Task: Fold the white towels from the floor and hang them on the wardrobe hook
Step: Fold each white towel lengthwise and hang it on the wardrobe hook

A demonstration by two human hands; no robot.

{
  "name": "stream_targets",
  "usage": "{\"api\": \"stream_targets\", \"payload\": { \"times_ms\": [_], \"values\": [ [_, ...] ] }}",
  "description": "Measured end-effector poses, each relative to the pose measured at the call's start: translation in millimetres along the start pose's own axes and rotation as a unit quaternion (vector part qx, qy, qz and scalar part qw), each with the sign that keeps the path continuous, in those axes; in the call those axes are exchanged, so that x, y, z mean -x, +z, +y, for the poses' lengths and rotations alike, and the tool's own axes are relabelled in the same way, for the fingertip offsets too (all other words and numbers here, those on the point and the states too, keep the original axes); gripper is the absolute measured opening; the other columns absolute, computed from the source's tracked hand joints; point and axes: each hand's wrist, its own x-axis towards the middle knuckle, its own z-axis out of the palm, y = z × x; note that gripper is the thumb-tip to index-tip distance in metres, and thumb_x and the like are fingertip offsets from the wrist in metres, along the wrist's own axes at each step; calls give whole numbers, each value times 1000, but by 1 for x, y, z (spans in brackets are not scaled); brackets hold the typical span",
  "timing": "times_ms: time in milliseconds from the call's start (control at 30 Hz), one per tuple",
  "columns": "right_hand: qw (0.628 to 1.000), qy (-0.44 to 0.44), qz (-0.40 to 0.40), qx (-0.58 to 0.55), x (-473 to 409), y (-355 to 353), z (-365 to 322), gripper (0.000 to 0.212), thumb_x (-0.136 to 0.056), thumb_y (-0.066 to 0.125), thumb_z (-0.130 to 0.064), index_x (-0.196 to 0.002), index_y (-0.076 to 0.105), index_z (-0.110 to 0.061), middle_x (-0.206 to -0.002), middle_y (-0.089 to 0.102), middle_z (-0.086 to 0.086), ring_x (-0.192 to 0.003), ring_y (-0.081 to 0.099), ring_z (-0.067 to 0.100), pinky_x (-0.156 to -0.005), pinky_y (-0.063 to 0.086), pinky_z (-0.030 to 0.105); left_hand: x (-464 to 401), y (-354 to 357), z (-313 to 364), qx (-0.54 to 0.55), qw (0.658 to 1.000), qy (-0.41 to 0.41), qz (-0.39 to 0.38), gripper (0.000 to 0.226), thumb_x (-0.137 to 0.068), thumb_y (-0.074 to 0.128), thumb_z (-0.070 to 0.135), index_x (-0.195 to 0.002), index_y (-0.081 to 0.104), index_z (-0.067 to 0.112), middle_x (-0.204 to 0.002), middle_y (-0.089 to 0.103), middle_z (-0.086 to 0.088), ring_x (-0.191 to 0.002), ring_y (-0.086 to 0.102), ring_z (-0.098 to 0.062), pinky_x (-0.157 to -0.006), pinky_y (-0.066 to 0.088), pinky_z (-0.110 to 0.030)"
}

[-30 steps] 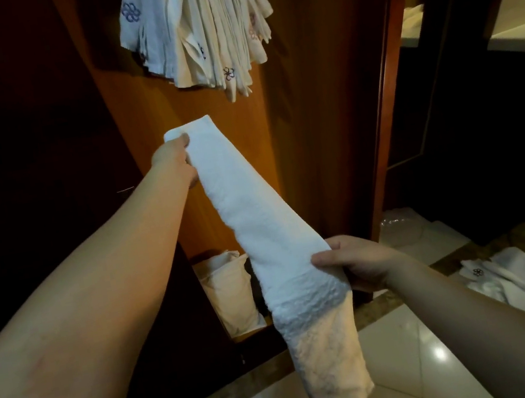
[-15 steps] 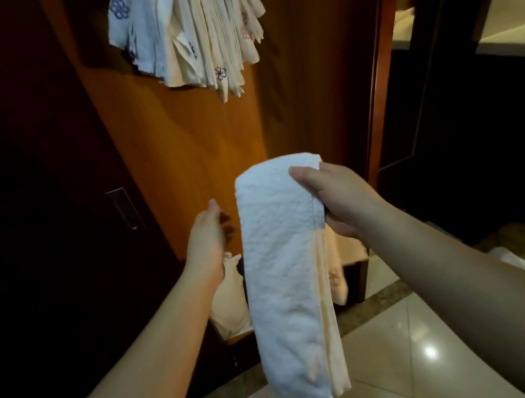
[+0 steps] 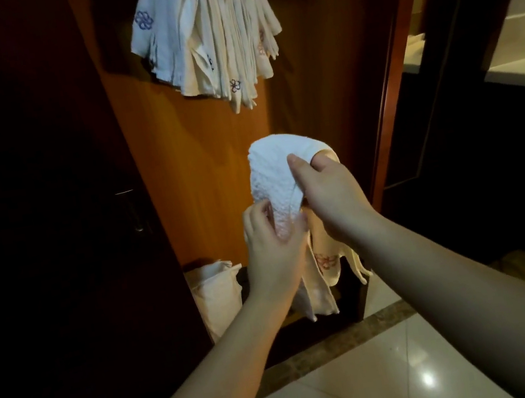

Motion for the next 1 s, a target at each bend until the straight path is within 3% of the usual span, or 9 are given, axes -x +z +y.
{"api": "stream_targets", "payload": {
  "times_ms": [133,200,267,433,567,633,800,900,1000],
  "values": [
    [999,8,-3,-32,-5,-6,-3,36,-102,51,-47,-93,65,-15,-100,68,22,-94,69,37,-73,53,39,-7,-6,0,-18,998,60,30,31,-87,55,55,-113,40,48,-113,44,33,-108,51,7,-83,51,-13],
    [999,15,-14,-43,-4,-6,-2,30,-102,50,-47,-90,62,-23,-107,68,19,-102,68,35,-88,59,44,-10,-6,1,-94,991,90,32,29,-86,52,61,-108,41,46,-102,47,26,-97,55,-1,-73,51,-14],
    [998,28,-24,-52,-5,-6,-1,29,-102,49,-47,-89,60,-24,-109,68,15,-103,68,29,-96,56,51,-16,-4,1,-175,976,120,38,29,-90,53,60,-107,46,38,-95,47,22,-85,54,-6,-62,50,-19],
    [982,75,-49,-166,-14,-7,8,25,-101,51,-49,-92,58,-26,-88,71,-4,-82,72,9,-91,59,41,-32,-11,-1,-246,960,130,22,10,-99,54,29,-89,54,25,-80,54,9,-68,54,-8,-55,53,-44],
    [953,128,-68,-265,-19,-5,20,27,-99,51,-56,-109,51,-31,-107,67,-8,-108,63,12,-105,49,43,-39,-22,5,-269,948,162,52,16,-98,54,25,-83,54,21,-74,52,7,-63,51,-11,-49,48,-43],
    [943,140,-69,-293,-19,-2,23,32,-98,52,-57,-116,50,-30,-104,70,-9,-105,66,10,-99,52,39,-37,-24,8,-277,939,196,56,17,-97,54,25,-82,55,19,-74,52,7,-64,50,-13,-46,46,-39],
    [942,144,-88,-290,-16,6,24,28,-97,45,-65,-102,58,-40,-84,75,-23,-84,73,-1,-68,57,21,-13,-12,-3,-309,918,249,-21,13,-93,63,24,-83,55,19,-80,55,6,-72,50,-11,-50,36,-21],
    [934,146,-94,-313,-14,9,26,32,-98,43,-63,-107,61,-38,-93,75,-20,-87,74,1,-68,57,20,-9,-8,-14,-322,915,240,-34,12,-92,67,19,-84,58,17,-81,56,3,-71,48,-10,-52,21,-13],
    [928,148,-94,-330,-12,8,30,34,-101,43,-58,-111,60,-32,-98,76,-15,-89,74,4,-68,58,21,-8,-4,-25,-321,913,250,-38,8,-91,67,21,-88,62,15,-86,61,1,-75,56,-13,-53,23,-12]
  ]
}}
